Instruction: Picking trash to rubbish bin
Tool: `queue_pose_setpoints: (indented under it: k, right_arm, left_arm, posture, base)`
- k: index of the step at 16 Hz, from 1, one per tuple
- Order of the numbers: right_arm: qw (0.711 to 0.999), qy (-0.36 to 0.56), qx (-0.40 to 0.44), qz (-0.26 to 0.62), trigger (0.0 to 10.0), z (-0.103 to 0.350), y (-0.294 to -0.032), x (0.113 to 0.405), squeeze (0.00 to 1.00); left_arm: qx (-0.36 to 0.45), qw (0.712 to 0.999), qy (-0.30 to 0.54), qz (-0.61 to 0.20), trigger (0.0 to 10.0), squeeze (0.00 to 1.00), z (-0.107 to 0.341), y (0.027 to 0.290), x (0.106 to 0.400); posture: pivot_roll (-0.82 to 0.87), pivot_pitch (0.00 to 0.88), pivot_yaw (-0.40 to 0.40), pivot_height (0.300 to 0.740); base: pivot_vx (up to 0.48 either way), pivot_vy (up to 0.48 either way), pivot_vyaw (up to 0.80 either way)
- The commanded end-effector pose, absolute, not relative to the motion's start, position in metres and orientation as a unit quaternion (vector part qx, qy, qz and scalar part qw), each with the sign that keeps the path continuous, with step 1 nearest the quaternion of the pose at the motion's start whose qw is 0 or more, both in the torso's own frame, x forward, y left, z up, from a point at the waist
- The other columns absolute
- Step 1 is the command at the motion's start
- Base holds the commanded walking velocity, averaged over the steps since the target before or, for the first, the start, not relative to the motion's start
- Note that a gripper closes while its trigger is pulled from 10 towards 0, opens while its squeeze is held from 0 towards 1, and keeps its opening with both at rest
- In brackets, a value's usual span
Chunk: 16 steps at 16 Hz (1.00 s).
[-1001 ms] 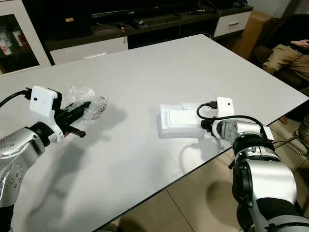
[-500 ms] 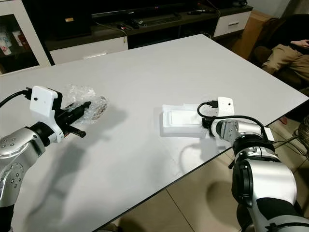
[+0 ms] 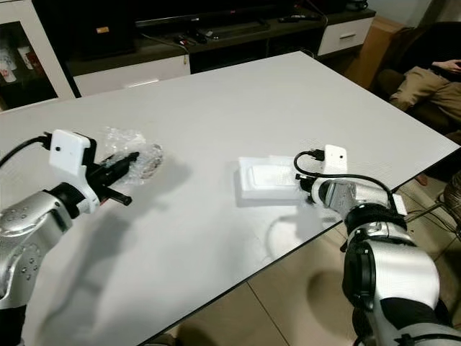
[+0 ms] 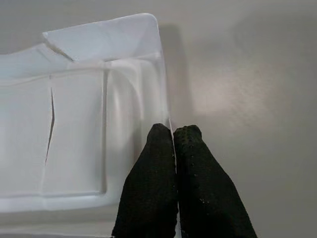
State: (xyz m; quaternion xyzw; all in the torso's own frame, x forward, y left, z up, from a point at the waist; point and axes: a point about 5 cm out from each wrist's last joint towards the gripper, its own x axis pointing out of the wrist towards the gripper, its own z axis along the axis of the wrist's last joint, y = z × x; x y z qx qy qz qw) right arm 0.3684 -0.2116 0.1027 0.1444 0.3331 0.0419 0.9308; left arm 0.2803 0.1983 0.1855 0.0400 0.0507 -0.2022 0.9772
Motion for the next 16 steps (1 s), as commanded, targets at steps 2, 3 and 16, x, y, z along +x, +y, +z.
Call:
queue_pose_setpoints:
  k: [2,3,16]
  right_arm:
    - [0.937,0.301,0.172,0.042,0.0,0.111,-0.211,0.373,0.0]
    - [0.942,0.286,0.172,0.044,0.0,0.114,-0.211,0.374,0.0]
    - [0.994,-0.045,0.043,-0.091,10.0,0.155,-0.192,0.256,0.0]
  left_arm:
    - [0.035,0.976,0.044,-0.209,0.0,0.0,0.184,0.19,0.281]
    - [0.033,0.976,0.046,-0.209,0.0,0.0,0.182,0.188,0.281]
    - [0.029,0.99,0.033,-0.134,10.0,0.0,0.14,0.135,0.267]
  posture:
    - [0.07,0.0,-0.037,0.74]
    - [0.07,0.0,-0.036,0.74]
    - [0.0,0.0,0.005,0.74]
  base:
    - [0.0,0.0,0.0]
    - [0.0,0.0,0.0]
    - [0.0,0.0,-0.34]
